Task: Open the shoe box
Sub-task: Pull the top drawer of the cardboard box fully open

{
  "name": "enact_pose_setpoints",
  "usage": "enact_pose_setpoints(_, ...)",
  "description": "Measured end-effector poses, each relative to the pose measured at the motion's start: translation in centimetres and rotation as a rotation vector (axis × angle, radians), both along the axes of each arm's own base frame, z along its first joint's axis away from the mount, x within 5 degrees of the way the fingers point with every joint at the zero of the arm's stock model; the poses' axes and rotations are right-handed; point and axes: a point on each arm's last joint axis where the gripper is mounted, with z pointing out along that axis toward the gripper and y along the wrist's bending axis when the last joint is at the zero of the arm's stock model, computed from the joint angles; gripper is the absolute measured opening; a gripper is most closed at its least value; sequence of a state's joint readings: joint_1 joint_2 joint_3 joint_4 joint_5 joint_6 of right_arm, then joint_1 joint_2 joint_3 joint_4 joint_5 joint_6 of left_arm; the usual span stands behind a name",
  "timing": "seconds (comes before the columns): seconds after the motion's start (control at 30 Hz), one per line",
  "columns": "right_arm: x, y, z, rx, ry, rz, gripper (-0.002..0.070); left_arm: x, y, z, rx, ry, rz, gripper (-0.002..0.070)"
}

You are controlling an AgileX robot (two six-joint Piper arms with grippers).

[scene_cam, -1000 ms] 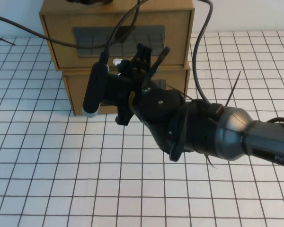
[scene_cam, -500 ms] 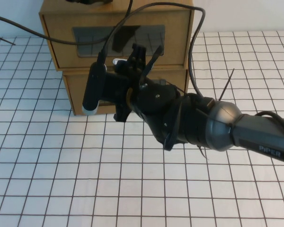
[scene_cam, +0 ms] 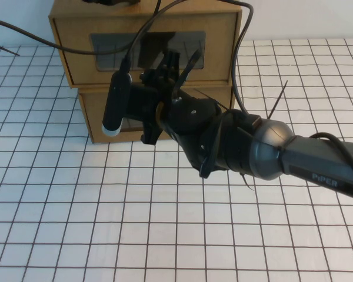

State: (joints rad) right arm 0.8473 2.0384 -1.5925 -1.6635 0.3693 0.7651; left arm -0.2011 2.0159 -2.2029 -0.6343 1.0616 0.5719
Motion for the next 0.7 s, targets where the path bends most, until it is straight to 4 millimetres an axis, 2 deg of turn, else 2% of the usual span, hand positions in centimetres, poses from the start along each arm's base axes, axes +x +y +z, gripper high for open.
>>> enact_pose_setpoints(0.3, 1.7, -0.7, -0.8, -0.005, 0.007, -0.022, 0.0235, -0.1, 0.0, 0.0, 0.000, 0.006, -0.005, -0.0002)
enact_pose_setpoints(0.7, 1.8, -0.6, -0.7, -0.014, 0.012, -0.022, 0.0233, -0.2, 0.0, -0.1, 0.003, 0.016, -0.013, -0.0002)
